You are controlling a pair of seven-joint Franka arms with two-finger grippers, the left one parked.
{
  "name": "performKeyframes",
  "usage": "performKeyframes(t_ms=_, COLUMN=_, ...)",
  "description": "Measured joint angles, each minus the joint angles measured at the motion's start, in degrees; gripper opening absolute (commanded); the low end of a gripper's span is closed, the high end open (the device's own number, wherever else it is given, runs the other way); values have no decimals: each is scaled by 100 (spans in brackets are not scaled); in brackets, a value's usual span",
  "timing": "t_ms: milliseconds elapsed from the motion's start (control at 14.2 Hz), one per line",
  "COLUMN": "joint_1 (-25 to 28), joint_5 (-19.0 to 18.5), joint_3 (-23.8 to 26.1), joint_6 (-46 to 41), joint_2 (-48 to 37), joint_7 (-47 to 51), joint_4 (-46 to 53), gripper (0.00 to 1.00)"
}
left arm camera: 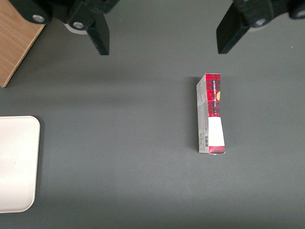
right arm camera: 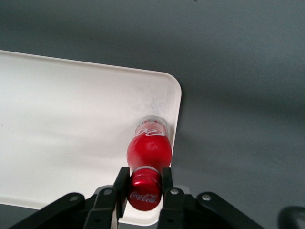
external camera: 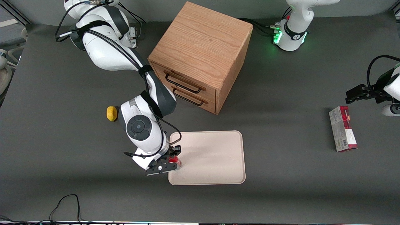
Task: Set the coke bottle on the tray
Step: 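Open the right gripper and withdraw it away from the tray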
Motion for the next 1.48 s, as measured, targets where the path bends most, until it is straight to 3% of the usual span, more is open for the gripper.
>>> performKeyframes(t_ms=71, joint_1=-1, joint_5=0, joint_3=0, joint_6=4, joint_2=1, joint_7=0, joint_4=-3, gripper=99)
performKeyframes(t_ms=776, joint_1=-1, joint_5=-43, joint_3=-1, joint_6=-94, joint_2=-42, joint_7=0, joint_4=25, gripper=100)
performKeyframes(t_ms=1481, joint_1=-34, joint_5=-161, joint_3=-93, joint_6=-3187, joint_2=-2166, joint_7=-113, joint_4=84, gripper=100)
